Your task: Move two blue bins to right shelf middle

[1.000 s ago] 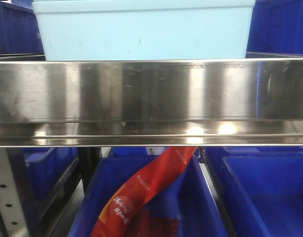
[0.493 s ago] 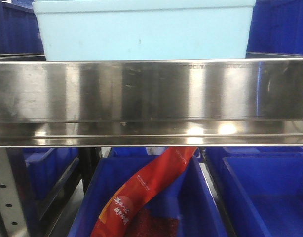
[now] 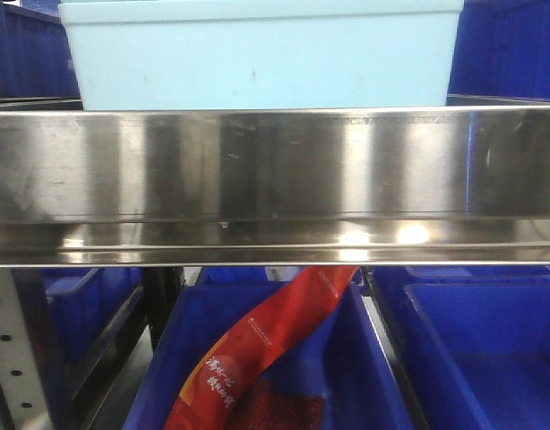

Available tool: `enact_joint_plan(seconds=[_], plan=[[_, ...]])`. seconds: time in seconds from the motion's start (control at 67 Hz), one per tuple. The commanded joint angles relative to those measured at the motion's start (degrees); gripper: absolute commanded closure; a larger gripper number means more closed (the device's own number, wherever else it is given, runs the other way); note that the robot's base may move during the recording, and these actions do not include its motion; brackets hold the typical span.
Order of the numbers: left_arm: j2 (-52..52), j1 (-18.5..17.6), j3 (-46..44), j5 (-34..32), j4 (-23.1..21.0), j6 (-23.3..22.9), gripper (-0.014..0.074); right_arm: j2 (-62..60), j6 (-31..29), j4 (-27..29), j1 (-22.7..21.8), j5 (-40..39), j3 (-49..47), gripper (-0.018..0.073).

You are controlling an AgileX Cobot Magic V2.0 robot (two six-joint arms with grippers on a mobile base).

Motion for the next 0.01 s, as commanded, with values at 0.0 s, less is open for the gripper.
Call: enact_joint_plan(seconds=[0.0], plan=[[-0.29,0.05,-0.07,-1.26,0.0,0.0,0.0707,-0.11,-0.1,-0.42,-0.21,-1.33,0.19,0.0721]])
